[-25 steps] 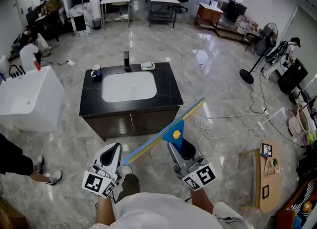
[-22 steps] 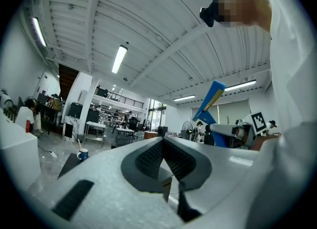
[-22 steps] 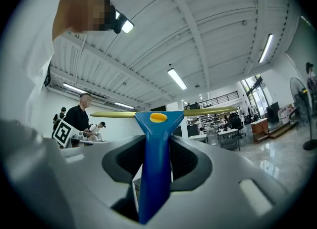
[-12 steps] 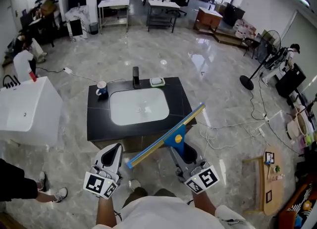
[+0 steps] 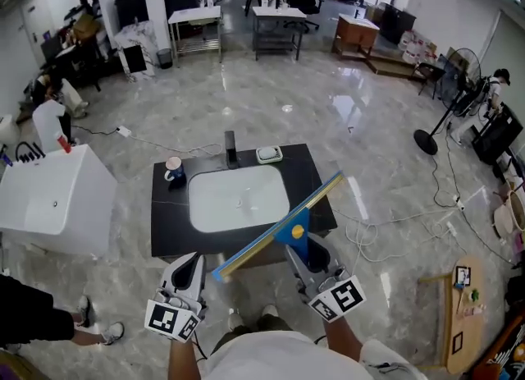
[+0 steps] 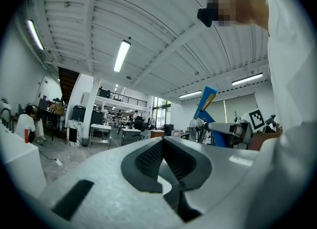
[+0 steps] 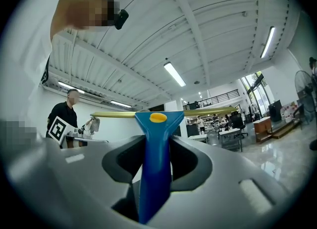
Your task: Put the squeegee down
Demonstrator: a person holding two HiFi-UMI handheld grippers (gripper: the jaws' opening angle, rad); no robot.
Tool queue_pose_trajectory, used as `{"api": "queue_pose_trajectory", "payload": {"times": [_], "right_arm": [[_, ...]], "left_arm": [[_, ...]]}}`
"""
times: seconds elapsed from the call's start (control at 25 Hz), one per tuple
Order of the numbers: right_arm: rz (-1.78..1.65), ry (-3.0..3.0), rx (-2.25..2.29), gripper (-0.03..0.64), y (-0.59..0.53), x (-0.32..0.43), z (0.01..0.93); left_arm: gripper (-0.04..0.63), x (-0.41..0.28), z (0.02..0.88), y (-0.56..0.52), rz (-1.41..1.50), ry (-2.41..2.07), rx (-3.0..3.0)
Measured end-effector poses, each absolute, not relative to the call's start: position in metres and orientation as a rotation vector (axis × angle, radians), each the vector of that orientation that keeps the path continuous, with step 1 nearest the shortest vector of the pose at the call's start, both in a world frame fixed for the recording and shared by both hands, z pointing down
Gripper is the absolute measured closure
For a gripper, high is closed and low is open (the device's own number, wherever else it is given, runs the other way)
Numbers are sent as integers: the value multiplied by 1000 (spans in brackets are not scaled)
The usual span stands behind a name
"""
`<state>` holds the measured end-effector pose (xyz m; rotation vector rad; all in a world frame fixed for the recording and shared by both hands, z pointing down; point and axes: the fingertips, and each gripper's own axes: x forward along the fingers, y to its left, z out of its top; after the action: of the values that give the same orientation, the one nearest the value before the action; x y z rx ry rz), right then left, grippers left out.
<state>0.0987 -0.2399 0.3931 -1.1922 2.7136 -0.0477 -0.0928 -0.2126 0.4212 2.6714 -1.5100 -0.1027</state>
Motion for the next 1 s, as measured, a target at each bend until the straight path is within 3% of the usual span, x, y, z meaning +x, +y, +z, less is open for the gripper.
{"api": "queue_pose_trajectory", "payload": {"times": [1.0], "right_arm": [[-41,2714,-1152,468,-271,94,388]], "left_arm": [[591,-102,418,-221,-89,-1589,2653]]}}
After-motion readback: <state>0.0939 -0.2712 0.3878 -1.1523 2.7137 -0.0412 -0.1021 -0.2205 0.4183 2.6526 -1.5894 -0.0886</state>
